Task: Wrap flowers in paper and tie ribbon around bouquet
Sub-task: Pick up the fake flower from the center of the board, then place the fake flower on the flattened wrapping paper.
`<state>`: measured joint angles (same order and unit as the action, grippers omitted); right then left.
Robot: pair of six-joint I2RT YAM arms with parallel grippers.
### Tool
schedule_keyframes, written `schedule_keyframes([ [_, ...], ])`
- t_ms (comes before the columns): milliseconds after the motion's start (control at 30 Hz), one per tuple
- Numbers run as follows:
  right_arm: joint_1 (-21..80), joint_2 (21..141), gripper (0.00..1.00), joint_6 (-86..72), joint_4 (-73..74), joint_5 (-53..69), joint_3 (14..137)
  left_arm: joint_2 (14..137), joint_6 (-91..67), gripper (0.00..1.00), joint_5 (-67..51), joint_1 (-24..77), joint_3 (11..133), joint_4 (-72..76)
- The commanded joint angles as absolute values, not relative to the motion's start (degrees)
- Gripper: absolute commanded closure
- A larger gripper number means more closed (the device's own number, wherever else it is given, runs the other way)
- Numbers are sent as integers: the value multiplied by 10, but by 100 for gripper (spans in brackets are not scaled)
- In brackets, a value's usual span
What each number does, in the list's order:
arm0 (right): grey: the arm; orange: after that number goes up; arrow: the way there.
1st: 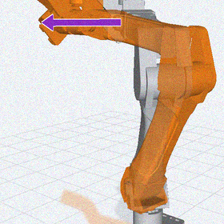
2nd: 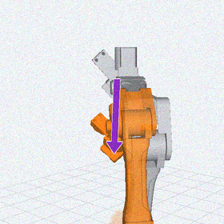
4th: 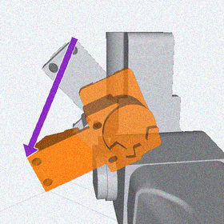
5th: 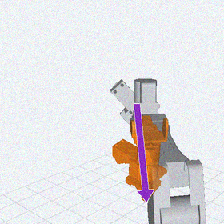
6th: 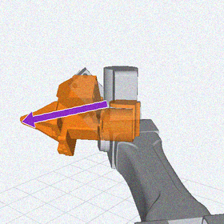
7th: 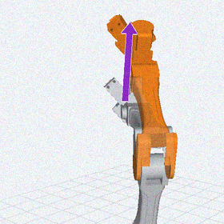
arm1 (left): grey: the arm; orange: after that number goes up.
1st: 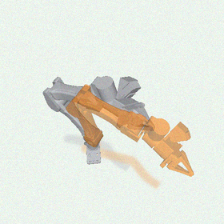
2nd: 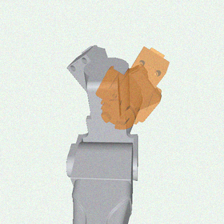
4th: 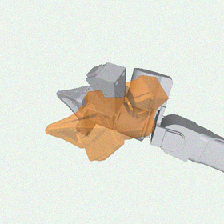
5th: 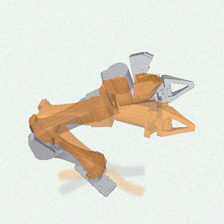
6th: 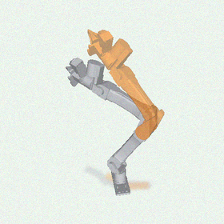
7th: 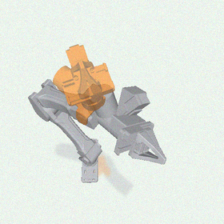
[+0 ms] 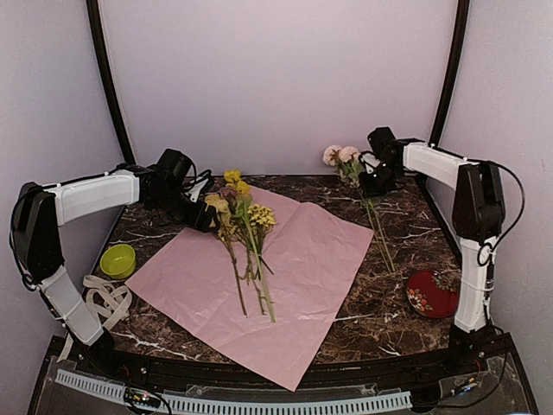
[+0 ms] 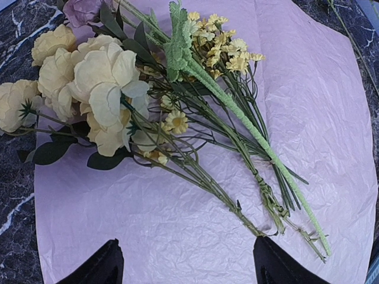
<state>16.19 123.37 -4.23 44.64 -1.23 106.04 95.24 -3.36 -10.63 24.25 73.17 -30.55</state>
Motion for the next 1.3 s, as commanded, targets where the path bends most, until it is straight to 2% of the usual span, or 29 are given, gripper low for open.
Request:
schedule_keyframes([
  [0, 169, 1088, 100, -80, 368, 32, 1022, 949, -33, 22, -121, 239, 748, -315],
  [133, 197, 1021, 100, -142, 257, 151, 963, 925, -60, 20, -170, 238, 729, -273],
  [267, 263, 1011, 100, -229, 123, 256, 917, 892, -140, 17, -213, 226, 669, -171],
  [367, 329, 1067, 100, -287, 56, 310, 938, 892, -217, 17, -244, 210, 642, -133],
  [533, 410, 1193, 100, -343, 64, 324, 1065, 882, -299, 21, -275, 207, 581, -80],
  [700, 448, 1295, 100, -401, 69, 328, 1131, 851, -325, 25, -267, 208, 514, -45],
  [867, 467, 1357, 99, -437, 51, 316, 1147, 850, -313, 27, -251, 209, 517, -56],
  [1033, 466, 1367, 63, -384, 130, 255, 1174, 861, -313, 30, -252, 210, 519, -57],
  [1167, 454, 1304, 52, -280, 220, 164, 1175, 862, -305, 31, -238, 213, 521, -66],
  [1267, 422, 1232, 45, -220, 251, 71, 1114, 861, -298, 32, -224, 219, 526, -73],
])
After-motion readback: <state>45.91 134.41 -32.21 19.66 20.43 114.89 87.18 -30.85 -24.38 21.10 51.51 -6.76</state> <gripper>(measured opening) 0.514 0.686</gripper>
